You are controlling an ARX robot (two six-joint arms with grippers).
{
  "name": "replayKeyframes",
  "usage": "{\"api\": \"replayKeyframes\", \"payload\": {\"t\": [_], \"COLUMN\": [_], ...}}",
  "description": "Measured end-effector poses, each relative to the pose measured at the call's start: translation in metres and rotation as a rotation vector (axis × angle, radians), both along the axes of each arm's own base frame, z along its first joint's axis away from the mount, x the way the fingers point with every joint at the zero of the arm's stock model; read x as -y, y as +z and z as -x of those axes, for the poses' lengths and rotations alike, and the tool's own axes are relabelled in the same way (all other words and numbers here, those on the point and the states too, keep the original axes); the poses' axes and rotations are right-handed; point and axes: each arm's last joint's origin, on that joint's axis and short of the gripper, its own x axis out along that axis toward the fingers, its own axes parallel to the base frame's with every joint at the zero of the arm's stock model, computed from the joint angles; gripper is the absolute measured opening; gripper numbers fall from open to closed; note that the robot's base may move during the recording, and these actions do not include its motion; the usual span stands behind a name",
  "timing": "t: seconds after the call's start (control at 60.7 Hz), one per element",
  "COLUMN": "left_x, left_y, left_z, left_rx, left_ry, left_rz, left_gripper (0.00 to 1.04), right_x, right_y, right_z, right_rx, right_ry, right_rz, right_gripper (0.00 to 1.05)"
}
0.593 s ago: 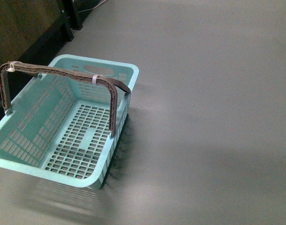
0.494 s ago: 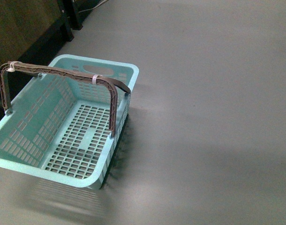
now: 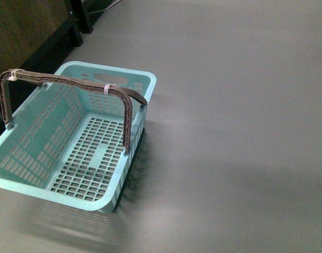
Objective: Pick lemon and mango into basket
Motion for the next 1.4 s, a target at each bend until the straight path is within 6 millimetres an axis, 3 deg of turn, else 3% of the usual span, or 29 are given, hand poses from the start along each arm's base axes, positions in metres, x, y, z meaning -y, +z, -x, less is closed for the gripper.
{"api": "replayKeyframes", "payload": {"t": [0.033, 0.099, 0.23, 0.362, 0.477, 0.659, 0.922, 1.202, 1.399], "left_x": [0.001, 0.005, 0.009, 0.009, 0.006, 0.015, 0.045, 0.050, 0.052], "left_y": [0.000, -0.001, 0.006, 0.009, -0.002, -0.023, -0.068, -0.093, -0.106], "left_z": [-0.001, -0.004, -0.021, -0.052, -0.086, -0.138, -0.223, -0.282, -0.309], "left_rx": [-0.135, -0.246, -0.238, -0.229, -0.252, -0.312, -0.415, -0.412, -0.417], "left_ry": [0.075, 0.125, 0.151, 0.182, 0.251, 0.295, 0.353, 0.379, 0.373], "left_rz": [0.065, 0.188, 0.451, 0.675, 0.836, 0.930, 0.991, 1.024, 1.029], "left_gripper": [0.98, 0.98, 0.98, 0.98, 0.98, 0.98, 0.98, 0.98, 0.98], "right_x": [0.000, 0.000, 0.000, 0.000, 0.000, 0.000, 0.000, 0.000, 0.000], "right_y": [0.000, 0.000, 0.000, 0.000, 0.000, 0.000, 0.000, 0.000, 0.000], "right_z": [0.000, 0.000, 0.000, 0.000, 0.000, 0.000, 0.000, 0.000, 0.000], "right_rx": [0.000, 0.000, 0.000, 0.000, 0.000, 0.000, 0.000, 0.000, 0.000], "right_ry": [0.000, 0.000, 0.000, 0.000, 0.000, 0.000, 0.000, 0.000, 0.000], "right_rz": [0.000, 0.000, 0.000, 0.000, 0.000, 0.000, 0.000, 0.000, 0.000], "right_gripper": [0.96, 0.96, 0.96, 0.96, 0.96, 0.96, 0.96, 0.96, 0.96]}}
